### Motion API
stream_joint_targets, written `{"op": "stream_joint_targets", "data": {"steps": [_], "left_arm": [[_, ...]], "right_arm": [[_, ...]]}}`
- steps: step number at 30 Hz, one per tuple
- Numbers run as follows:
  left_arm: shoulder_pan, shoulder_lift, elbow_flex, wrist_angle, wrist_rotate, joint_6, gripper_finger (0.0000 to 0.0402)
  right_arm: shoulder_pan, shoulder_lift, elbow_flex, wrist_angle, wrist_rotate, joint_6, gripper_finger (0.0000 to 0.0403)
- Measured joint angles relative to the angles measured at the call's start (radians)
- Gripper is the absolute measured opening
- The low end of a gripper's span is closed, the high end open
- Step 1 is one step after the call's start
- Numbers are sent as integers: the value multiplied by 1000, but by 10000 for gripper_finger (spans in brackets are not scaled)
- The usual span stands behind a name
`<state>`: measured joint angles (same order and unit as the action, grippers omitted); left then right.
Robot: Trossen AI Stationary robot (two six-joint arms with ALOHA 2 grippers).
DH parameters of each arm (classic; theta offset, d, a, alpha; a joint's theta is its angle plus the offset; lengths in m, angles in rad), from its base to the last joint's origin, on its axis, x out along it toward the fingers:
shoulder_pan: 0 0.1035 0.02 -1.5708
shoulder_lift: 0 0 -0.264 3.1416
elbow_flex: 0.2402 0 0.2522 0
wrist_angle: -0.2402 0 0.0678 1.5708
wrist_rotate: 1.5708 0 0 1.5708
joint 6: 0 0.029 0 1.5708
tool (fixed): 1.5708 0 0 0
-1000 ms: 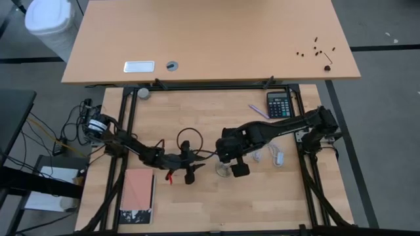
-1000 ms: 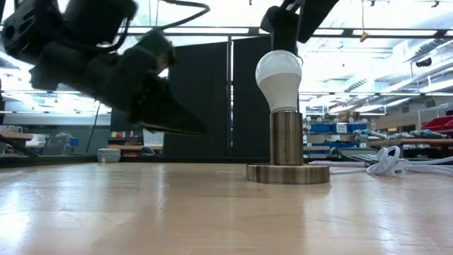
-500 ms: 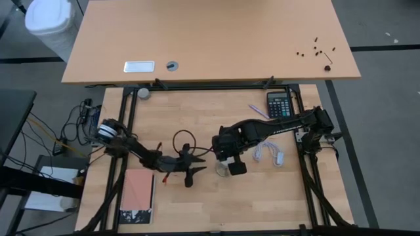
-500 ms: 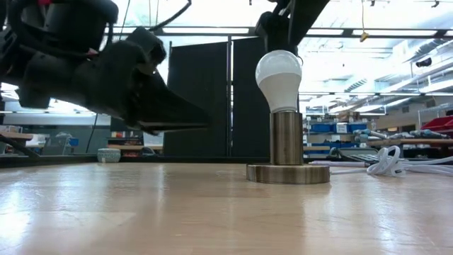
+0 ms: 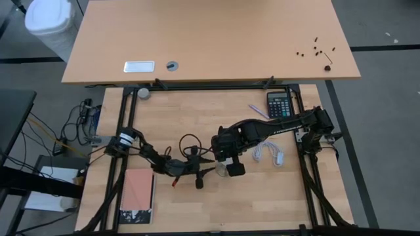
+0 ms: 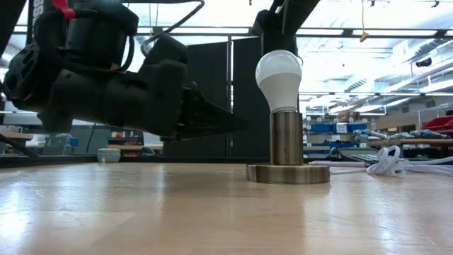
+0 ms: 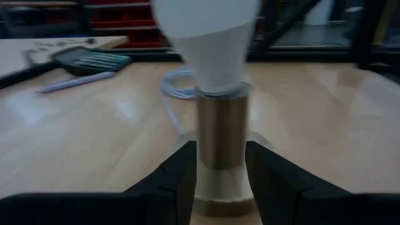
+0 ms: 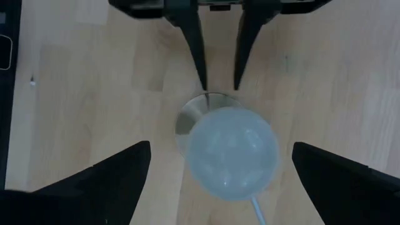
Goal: Screw lightbulb
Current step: Insert the lightbulb on the lamp
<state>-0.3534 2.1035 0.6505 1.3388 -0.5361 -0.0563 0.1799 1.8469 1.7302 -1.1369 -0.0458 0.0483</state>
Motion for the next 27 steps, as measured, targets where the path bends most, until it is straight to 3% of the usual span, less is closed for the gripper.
{"op": "stream_joint_targets", "data": {"steps": [7, 14, 20, 27], "left_arm": [[0, 5, 46, -39, -14, 0, 163], [0, 5, 130, -199, 6, -18, 241], [13, 5, 149, -243, 6, -38, 298], [38, 5, 149, -263, 17, -83, 312]], "right_arm": [[-8, 0, 0, 32, -12, 5, 399], [-19, 0, 0, 37, -26, 0, 398], [-15, 0, 0, 41, -26, -5, 398], [-15, 0, 0, 50, -17, -6, 398]]}}
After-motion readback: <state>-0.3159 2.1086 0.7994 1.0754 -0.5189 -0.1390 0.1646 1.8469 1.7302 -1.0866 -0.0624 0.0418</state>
